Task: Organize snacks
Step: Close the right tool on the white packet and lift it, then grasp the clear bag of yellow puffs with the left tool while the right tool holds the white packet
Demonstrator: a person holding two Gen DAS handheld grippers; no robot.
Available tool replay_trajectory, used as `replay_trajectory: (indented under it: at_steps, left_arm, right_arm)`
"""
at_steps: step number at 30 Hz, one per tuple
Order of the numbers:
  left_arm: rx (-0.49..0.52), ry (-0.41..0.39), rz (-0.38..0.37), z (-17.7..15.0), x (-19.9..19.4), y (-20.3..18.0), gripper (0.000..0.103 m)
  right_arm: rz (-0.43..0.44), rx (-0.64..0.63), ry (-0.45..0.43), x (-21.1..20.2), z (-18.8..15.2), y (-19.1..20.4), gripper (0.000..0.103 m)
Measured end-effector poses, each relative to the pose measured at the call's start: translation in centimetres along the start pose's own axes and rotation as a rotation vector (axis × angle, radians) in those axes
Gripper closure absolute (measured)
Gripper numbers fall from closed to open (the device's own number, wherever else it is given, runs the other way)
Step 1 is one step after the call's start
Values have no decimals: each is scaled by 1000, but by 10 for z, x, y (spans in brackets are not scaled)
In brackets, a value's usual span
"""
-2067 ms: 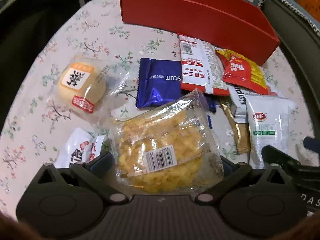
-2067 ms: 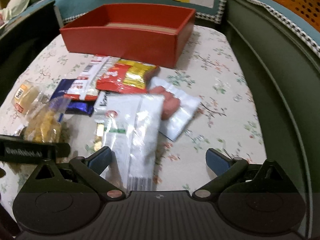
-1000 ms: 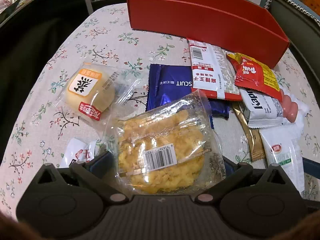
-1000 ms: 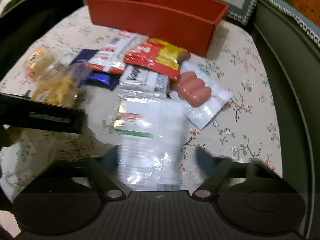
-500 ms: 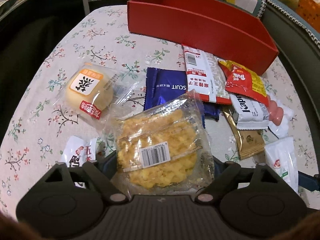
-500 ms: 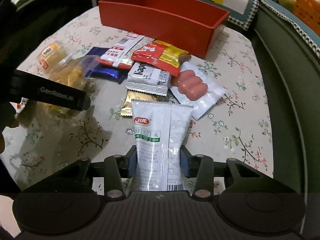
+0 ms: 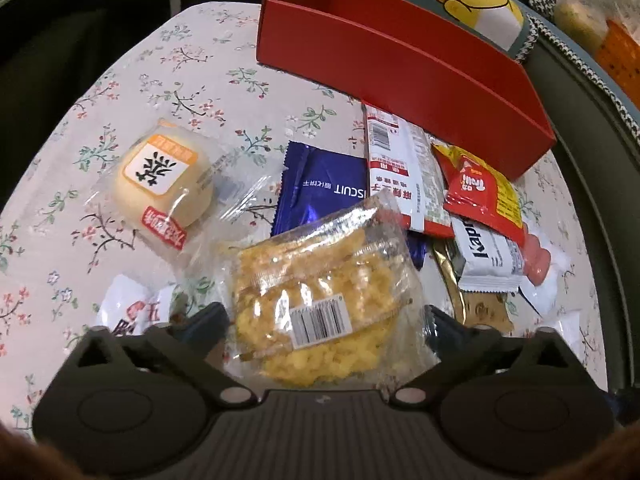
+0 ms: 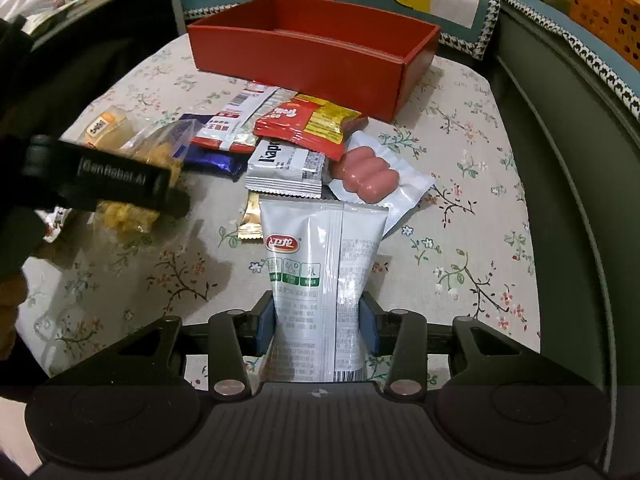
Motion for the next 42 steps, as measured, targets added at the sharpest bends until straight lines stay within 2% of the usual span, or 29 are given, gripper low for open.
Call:
replay_trajectory:
  at_steps: [5,10,14,23,24,25,26,30,31,35,39,42]
  left_arm:
    - [64,-15,103,3,9,-5,0]
    - [77,-25,135,2,3,-5,0]
    - [59,-18,62,-4,-9,-10,0]
    - [42,-33,45,-16,-37,-13,0]
    - [48,-40,49,-15,-40,-14,2]
    - [52,-45,45,-15,-44,-16,9]
    - [53,-46,41,-14,-48,-17,12]
    - [96,-50,48,-8,-55,-22,16]
    - [113,-40,47,-9,-52,-24,15]
    - [116,-10,47,-12,-34,-24,0]
    - [83,45,53,-15,-14,-21,0]
    - [84,45,79,-13,-3,-23,0]
  right_arm:
    - [4,-1,8,3,0,-2,51]
    - [6,-1,11,2,1,-2,50]
    - [13,-9,-4,-2,4,-1,51]
    - [29,20,-55,-22,9,-9,53]
    - [34,22,-64,-25,10,-9,54]
    - [39,22,-72,-28,12,-8,54]
    - [43,21,-78,-30,13,-8,54]
    - [53,18,-101,-37,20,-5,55]
    - [52,20,-103,-36,21,-6,55]
    - [40,26,-82,-27,20,-7,55]
    - [35,16,-57,-19,17,-5,55]
    - [37,20,-57,-19,17,-6,54]
Point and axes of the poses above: each gripper's, at about its wrist camera, not at the fingertips, and x roughly the way its jaws point, y to its left, z to its top, the point moved 10 cm from there along x, roughly the way its jaws point, and after that the axes turned 1 degree about y, right-handed, at the moved point
